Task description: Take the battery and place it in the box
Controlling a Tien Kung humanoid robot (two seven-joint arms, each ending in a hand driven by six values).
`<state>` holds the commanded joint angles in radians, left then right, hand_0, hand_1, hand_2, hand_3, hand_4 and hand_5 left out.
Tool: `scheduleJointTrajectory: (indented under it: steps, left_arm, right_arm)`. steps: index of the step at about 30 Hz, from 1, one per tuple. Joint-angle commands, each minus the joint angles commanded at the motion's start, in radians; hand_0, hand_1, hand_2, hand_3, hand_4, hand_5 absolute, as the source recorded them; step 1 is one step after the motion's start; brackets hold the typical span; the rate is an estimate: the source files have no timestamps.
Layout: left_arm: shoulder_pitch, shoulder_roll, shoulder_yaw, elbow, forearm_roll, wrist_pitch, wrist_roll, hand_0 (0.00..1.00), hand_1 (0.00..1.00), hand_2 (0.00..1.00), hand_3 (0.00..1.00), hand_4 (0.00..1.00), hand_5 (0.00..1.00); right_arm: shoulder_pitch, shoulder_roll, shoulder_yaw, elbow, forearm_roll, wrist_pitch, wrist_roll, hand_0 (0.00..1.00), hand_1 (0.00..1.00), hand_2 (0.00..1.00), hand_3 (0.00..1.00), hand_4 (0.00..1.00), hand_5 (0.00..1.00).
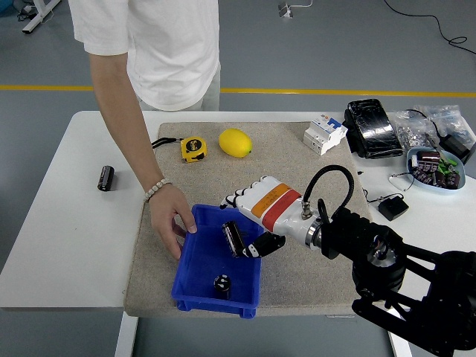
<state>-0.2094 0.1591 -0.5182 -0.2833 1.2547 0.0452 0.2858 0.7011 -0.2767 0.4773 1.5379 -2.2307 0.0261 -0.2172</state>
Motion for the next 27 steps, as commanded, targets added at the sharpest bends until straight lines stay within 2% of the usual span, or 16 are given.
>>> scheduleJointTrajectory:
  steps: [9,15,27]
  left_arm:
    - [0.000,-0.001,0.001,-0.001,0.000,-0.002,-0.002,0.713,0.716,0.727,0.639,0.668,0.669]
    - [-0.004,-0.002,0.005,-0.001,-0.006,-0.001,-0.005,0.713,0.714,0.727,0.640,0.667,0.668]
    - [-0.006,-0.001,0.007,0.000,-0.013,-0.002,-0.008,0.712,0.713,0.725,0.640,0.668,0.669]
  right_arm:
    - [-0.003,-0.004,0.016,-0.003,0.005,0.001,-0.001,0.242,0.459,0.709,0.844,0.998,0.478]
    - [-0.005,-0.014,0.082,-0.015,0.007,-0.007,0.000,0.240,0.457,0.710,0.839,0.998,0.477]
    - [-0.025,-0.051,0.201,-0.125,0.016,-0.027,0.005,0.233,0.446,0.699,0.816,0.998,0.479]
